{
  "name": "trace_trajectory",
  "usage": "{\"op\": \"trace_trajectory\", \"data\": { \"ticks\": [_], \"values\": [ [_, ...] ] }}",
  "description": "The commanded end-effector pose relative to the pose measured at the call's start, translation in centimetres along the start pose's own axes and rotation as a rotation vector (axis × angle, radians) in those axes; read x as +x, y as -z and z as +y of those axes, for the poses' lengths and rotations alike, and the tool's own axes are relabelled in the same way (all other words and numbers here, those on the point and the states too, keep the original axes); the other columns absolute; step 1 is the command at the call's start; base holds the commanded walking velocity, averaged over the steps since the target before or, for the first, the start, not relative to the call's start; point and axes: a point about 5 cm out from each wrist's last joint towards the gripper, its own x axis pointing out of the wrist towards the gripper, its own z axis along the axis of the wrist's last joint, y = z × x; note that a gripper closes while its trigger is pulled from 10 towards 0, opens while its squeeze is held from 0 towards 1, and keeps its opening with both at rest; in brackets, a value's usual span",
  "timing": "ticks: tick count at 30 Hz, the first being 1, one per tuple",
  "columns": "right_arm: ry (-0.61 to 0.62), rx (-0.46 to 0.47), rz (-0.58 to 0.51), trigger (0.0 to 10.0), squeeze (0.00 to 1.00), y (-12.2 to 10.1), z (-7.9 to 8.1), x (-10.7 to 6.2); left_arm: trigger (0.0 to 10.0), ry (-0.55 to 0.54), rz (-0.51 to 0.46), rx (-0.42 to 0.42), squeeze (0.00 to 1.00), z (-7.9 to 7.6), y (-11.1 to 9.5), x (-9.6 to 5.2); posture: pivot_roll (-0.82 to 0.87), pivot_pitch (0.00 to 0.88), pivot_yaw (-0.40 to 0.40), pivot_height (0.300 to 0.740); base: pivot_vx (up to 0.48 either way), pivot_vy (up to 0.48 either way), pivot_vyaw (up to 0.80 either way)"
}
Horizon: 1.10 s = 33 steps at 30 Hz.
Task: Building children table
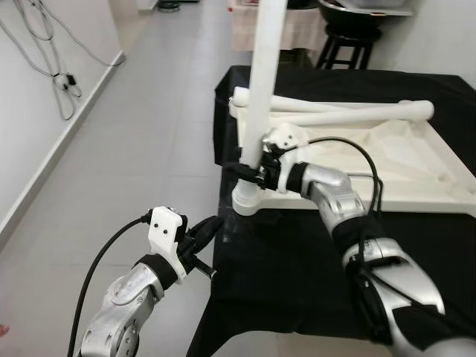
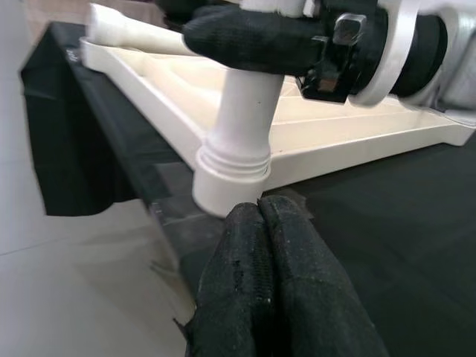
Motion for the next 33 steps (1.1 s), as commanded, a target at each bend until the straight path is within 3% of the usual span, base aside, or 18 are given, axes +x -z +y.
{"op": "trace_trajectory", "data": {
  "ticks": [1, 2, 3, 4, 5, 10, 11, 12, 13, 14, 15, 19, 21, 22, 26, 33],
  "values": [
    [0.392, 0.068, 0.132, 0.0, 0.00, 2.9, -0.7, -2.3, 10.0, 0.008, 0.002, 0.008, 0.00, -0.1, 0.0, -0.2, 0.07, 0.094, -0.063, 0.740, 0.000, 0.000, 0.00],
    [0.566, 0.120, 0.157, 0.0, 0.00, 3.7, -0.3, -3.4, 10.0, 0.009, 0.003, 0.009, 0.00, -0.1, 0.0, -0.2, 0.07, 0.096, -0.063, 0.740, 0.000, 0.000, 0.00],
    [0.566, 0.120, 0.157, 0.0, 0.00, 3.7, -0.3, -3.4, 10.0, 0.009, 0.003, 0.009, 0.00, -0.1, 0.0, -0.2, 0.07, 0.096, -0.063, 0.740, 0.000, 0.000, 0.00],
    [0.550, 0.225, 0.186, 0.0, 0.00, 4.9, 2.3, -3.8, 10.0, 0.010, 0.004, 0.010, 0.00, 0.0, -0.1, -0.2, 0.07, 0.102, -0.057, 0.740, 0.000, 0.000, 0.00],
    [0.526, 0.188, 0.184, 0.0, 0.00, 4.8, 3.8, -3.8, 10.0, 0.010, 0.005, 0.012, 0.00, 0.0, 0.0, -0.2, 0.07, 0.098, -0.053, 0.740, 0.000, 0.000, 0.00],
    [0.476, 0.167, 0.153, 0.0, 0.00, 4.1, 4.3, -3.0, 10.0, 0.010, 0.005, 0.013, 0.00, 0.0, 0.0, -0.2, 0.06, 0.092, -0.047, 0.740, 0.000, 0.000, 0.00],
    [0.436, 0.132, 0.143, 0.0, 0.00, 3.6, 4.2, -2.2, 10.0, 0.011, 0.006, 0.014, 0.00, 0.0, 0.0, -0.2, 0.07, 0.090, -0.053, 0.740, 0.000, 0.000, 0.00],
    [0.438, 0.096, 0.137, 7.6, 0.00, 3.1, 3.4, -1.5, 10.0, 0.011, 0.006, 0.015, 0.00, 0.0, 0.0, -0.1, 0.07, 0.088, -0.056, 0.740, 0.000, 0.000, 0.00],
    [0.438, 0.083, 0.128, 10.0, 0.00, 2.7, 2.8, -0.9, 10.0, 0.006, 0.004, 0.018, 0.00, 0.0, 0.0, -0.1, 0.07, 0.084, -0.056, 0.740, 0.000, 0.000, 0.00],
    [0.438, 0.083, 0.128, 10.0, 0.00, 2.7, 2.8, -0.9, 10.0, 0.006, 0.004, 0.018, 0.00, 0.0, 0.0, -0.1, 0.07, 0.084, -0.056, 0.740, 0.000, 0.000, 0.00],
    [0.384, 0.084, 0.068, 10.0, 1.00, 1.4, 2.0, 0.1, 10.0, -0.002, 0.001, 0.022, 0.00, 0.1, 0.0, 0.0, 0.08, 0.082, -0.055, 0.740, 0.000, 0.000, 0.00],
    [0.362, 0.083, 0.038, 10.0, 1.00, 0.7, 1.7, 0.3, 10.0, -0.003, 0.001, 0.022, 0.00, 0.0, 0.0, 0.0, 0.08, 0.081, -0.057, 0.740, 0.000, 0.000, 0.00],
    [0.293, 0.054, -0.090, 10.0, 1.00, -1.7, 0.8, 0.8, 10.0, -0.001, 0.003, 0.023, 0.00, 0.0, 0.0, 0.0, 0.08, 0.080, -0.056, 0.740, 0.000, 0.000, 0.00],
    [0.226, 0.049, -0.160, 10.0, 0.00, -3.5, 0.9, 0.9, 10.0, 0.002, 0.004, 0.023, 0.00, 0.0, 0.0, 0.0, 0.08, 0.079, -0.056, 0.740, 0.000, 0.000, 0.00],
    [0.083, 0.013, -0.228, 10.0, 0.00, -5.8, 1.4, 0.6, 10.0, 0.003, 0.006, 0.027, 0.00, -0.1, 0.0, 0.0, 0.09, 0.077, -0.060, 0.740, 0.000, 0.000, 0.00],
    [-0.104, -0.068, -0.175, 10.0, 0.00, -5.7, 0.5, 1.3, 10.0, -0.027, 0.018, 0.095, 0.00, -0.1, 0.0, -0.1, 0.10, 0.075, -0.061, 0.740, 0.000, 0.000, 0.00]
  ]
}}
